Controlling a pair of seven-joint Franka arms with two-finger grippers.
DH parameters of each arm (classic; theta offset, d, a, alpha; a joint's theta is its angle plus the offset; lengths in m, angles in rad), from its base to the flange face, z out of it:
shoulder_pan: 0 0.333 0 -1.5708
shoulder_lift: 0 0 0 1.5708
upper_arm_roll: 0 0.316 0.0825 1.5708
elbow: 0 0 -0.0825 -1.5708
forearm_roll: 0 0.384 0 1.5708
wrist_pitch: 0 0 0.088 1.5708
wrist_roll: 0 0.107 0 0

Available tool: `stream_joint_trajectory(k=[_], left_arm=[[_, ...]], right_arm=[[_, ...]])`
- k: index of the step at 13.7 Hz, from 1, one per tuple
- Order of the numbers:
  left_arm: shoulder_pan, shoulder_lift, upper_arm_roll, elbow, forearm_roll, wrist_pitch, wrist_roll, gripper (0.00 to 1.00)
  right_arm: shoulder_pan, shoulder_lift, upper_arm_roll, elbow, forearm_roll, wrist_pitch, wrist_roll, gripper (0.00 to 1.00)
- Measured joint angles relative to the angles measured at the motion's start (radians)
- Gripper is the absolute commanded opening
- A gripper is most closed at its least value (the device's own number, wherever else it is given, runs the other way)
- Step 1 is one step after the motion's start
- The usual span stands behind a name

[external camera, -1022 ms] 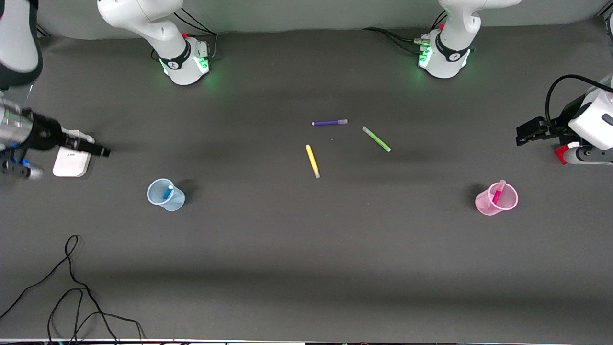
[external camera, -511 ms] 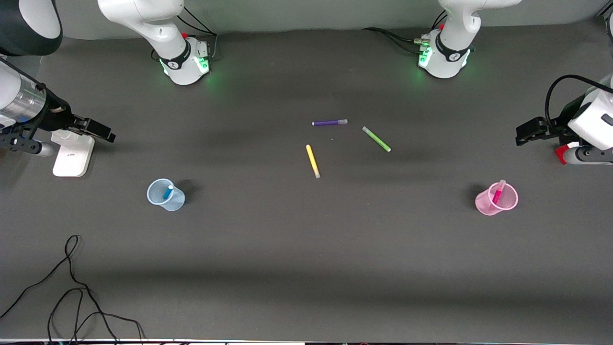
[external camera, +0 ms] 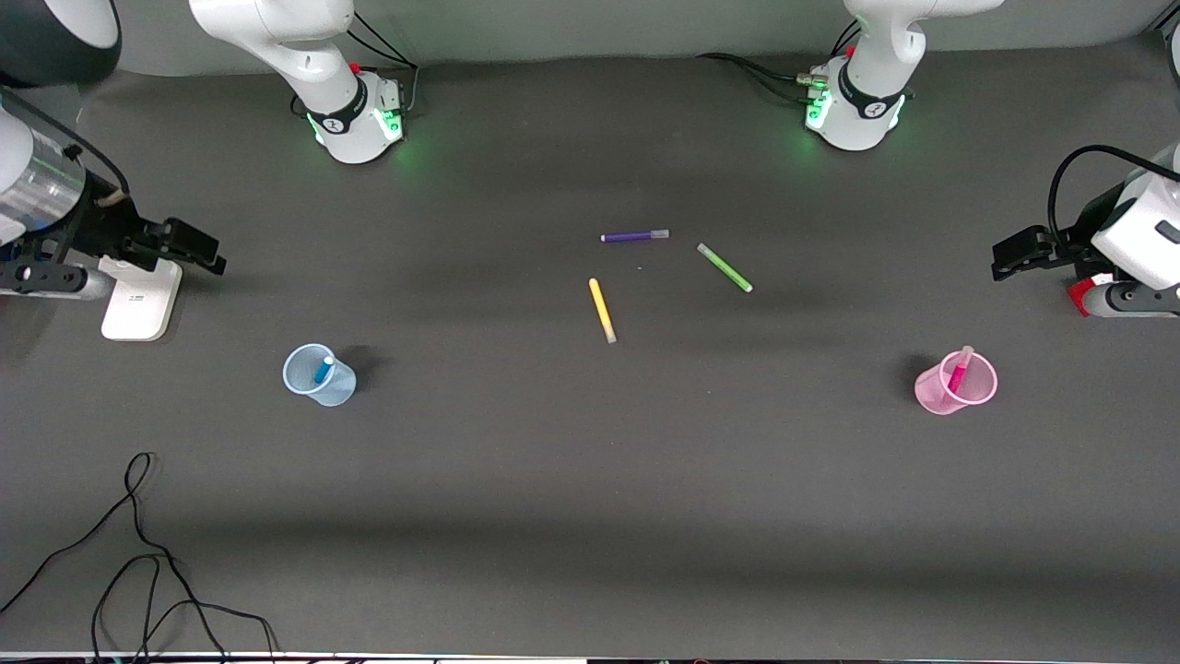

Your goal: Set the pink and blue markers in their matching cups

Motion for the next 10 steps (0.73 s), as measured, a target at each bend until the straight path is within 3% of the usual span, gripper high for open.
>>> stream_joint_trajectory(k=[3, 10], left_arm=[[0.0, 0.0, 0.0, -0.002, 0.0, -0.004, 0.0, 1.0], [0.0, 0.0, 0.001, -0.002, 0.0, -0.005, 0.0, 1.0]], right_arm=[[0.104, 0.0, -0.099, 0.029, 0.0, -0.028, -0.033, 1.0], [0.147, -0.003, -0.157, 0.058, -0.001, -0.065, -0.045, 1.0]])
